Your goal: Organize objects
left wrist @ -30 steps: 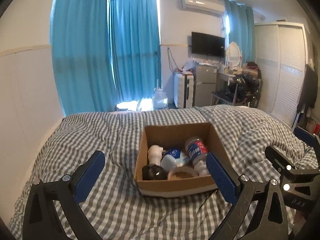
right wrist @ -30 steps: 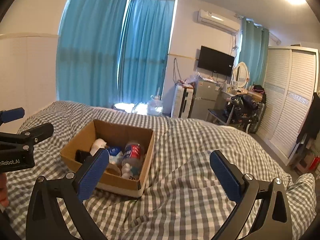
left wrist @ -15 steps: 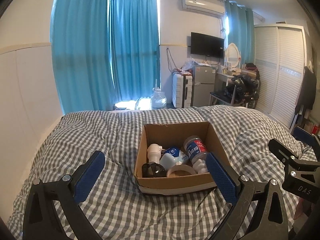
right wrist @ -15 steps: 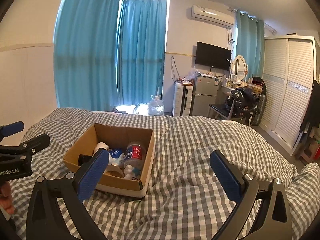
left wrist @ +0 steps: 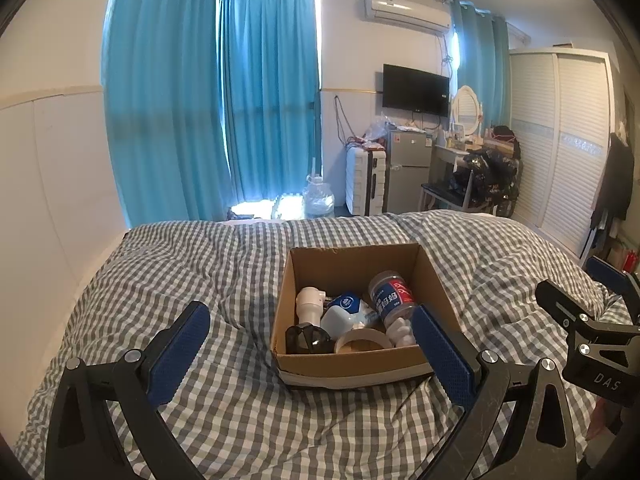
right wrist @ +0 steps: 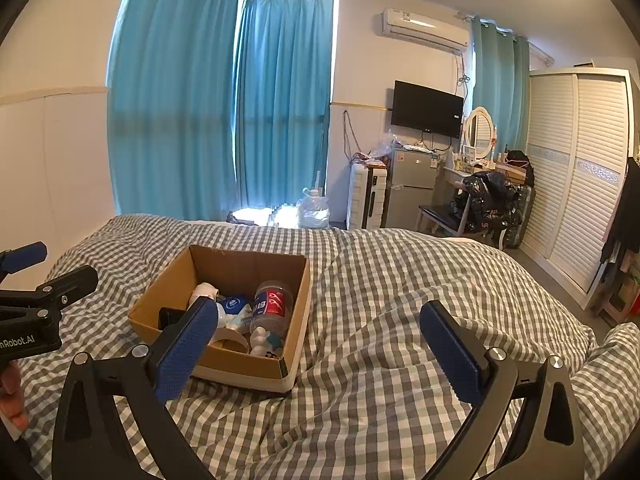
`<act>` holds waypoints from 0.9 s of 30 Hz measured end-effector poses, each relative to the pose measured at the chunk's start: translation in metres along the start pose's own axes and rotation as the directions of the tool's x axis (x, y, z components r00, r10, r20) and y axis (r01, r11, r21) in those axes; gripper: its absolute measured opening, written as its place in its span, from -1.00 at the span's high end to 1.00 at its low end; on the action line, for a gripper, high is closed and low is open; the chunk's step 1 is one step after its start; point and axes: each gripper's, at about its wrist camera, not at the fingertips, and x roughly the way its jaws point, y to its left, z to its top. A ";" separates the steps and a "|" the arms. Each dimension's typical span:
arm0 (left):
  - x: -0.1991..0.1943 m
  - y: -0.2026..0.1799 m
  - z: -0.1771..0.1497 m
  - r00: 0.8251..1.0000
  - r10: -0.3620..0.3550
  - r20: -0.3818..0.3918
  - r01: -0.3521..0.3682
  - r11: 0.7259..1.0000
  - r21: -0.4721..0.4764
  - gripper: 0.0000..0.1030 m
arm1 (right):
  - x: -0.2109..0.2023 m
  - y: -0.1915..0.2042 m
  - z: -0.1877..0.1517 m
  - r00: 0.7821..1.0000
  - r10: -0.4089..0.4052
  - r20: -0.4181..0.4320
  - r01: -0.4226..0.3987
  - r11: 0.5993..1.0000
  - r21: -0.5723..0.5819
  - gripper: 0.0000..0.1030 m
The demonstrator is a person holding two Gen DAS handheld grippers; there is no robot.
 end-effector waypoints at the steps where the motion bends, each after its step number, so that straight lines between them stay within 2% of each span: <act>1: 0.000 0.000 0.000 1.000 -0.005 -0.003 0.005 1.000 0.000 -1.00 | 0.000 0.000 0.000 1.000 0.002 -0.001 -0.002 1.000 -0.001 -0.97; 27: -0.001 -0.001 0.001 1.000 0.020 0.003 -0.020 1.000 0.015 -1.00 | 0.001 0.004 0.001 1.000 0.002 -0.015 -0.002 1.000 -0.023 -0.97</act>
